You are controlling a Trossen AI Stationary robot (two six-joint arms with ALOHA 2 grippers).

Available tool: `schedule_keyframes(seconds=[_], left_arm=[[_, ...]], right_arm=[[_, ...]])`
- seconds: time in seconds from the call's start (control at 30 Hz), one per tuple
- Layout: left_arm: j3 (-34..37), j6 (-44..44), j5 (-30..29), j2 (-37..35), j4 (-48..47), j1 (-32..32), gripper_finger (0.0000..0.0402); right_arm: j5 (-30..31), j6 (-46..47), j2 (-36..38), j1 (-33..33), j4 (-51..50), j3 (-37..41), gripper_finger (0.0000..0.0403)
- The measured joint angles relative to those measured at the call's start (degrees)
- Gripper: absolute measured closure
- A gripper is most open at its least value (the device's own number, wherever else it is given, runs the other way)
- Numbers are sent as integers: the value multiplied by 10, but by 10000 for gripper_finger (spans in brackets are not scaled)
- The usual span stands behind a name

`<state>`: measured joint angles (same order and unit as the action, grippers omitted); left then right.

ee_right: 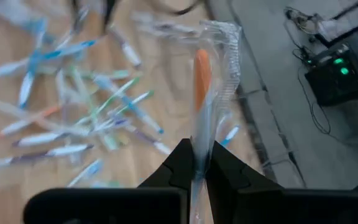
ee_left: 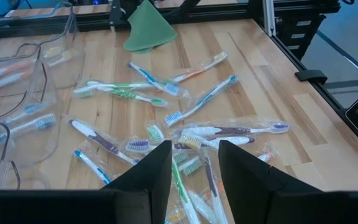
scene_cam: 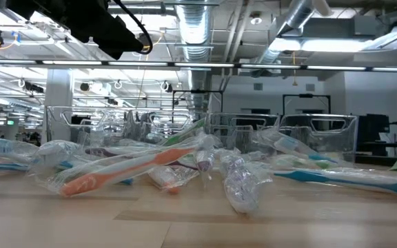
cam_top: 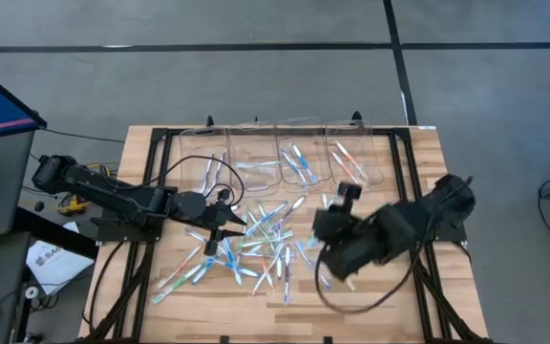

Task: Pick & Place Toothbrushes
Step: Put the orange toothbrush into the right transparent bin

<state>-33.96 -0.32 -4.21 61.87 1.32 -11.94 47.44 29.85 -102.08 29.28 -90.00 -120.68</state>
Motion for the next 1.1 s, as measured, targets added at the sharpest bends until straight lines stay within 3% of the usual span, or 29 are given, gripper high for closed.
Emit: schedule_keyframes(seconds=[0.3,0.53,0.8,1.1], left_arm=[[1,0,0,0,1,-2,276],[38,-2,0,0,15,-2,276],[44,-2,0,0,27,-2,276],[44,0,0,0,47,-1,276]], right_arm=[[1,-18,112,-130,0,0,385],[-73,-15,156,-275,1,14,385],[-161,4,202,-424,24,218,385],[-298,-104,230,-562,266,440,385]])
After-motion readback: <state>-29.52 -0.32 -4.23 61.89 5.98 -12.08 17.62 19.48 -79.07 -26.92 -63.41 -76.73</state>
